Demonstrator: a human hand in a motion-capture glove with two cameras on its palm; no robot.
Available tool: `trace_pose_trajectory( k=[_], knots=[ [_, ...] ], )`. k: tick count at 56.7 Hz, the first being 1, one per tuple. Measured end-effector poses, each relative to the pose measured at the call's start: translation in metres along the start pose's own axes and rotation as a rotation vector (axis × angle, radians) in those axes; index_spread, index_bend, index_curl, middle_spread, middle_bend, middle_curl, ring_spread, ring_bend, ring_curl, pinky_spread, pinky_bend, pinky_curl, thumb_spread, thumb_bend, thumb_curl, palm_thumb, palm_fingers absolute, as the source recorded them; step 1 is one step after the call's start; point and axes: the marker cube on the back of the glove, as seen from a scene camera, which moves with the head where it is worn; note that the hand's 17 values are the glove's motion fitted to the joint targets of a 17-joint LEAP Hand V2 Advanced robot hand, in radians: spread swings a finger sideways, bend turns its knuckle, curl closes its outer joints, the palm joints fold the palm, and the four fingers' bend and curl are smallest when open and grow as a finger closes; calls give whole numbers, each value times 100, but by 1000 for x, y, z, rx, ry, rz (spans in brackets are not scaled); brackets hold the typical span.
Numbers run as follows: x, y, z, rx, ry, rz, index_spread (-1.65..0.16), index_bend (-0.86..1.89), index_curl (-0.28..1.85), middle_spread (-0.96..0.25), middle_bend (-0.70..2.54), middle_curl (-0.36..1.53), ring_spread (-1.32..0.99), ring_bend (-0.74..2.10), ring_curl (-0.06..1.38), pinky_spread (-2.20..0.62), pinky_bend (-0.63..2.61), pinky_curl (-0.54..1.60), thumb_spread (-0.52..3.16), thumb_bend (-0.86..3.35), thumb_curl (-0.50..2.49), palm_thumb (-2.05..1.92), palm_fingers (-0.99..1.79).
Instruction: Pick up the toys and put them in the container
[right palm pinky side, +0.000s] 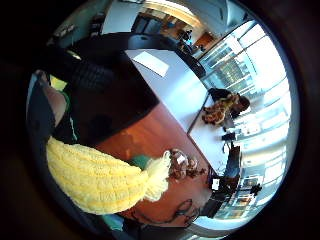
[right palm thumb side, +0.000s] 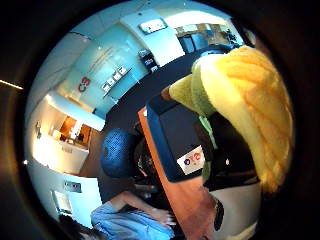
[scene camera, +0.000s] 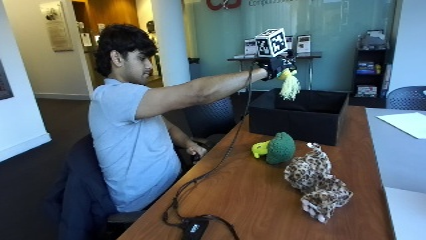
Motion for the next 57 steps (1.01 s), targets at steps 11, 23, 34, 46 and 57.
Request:
trace_pose_trajectory(
  k=[11, 23, 34, 46, 57],
  knots=[
    [-18, -17, 48, -122, -38, 25, -19, 27, 43, -22, 93, 86, -33, 130, 69, -39, 95, 61, 155, 12, 19, -9, 61],
    [27, 18, 51, -225, -1, 119, -32, 44, 46, -13, 38, 62, -20, 52, 45, -9, 71, 49, 131, -9, 15, -15, -25],
    [76, 72, 41, -258, 34, 205, -34, 27, 40, -9, 17, 51, -14, 28, 34, 1, 65, 43, 122, -9, 13, -15, -16],
    [112, 140, 78, -378, 8, 305, -35, 18, 37, -8, 13, 42, -11, 18, 32, 5, 61, 40, 120, -9, 12, -14, -11],
    [136, 209, 150, -608, -22, 366, -34, 15, 35, -5, 9, 33, -7, 13, 28, 6, 70, 42, 119, -9, 12, -13, -23]
  ],
)
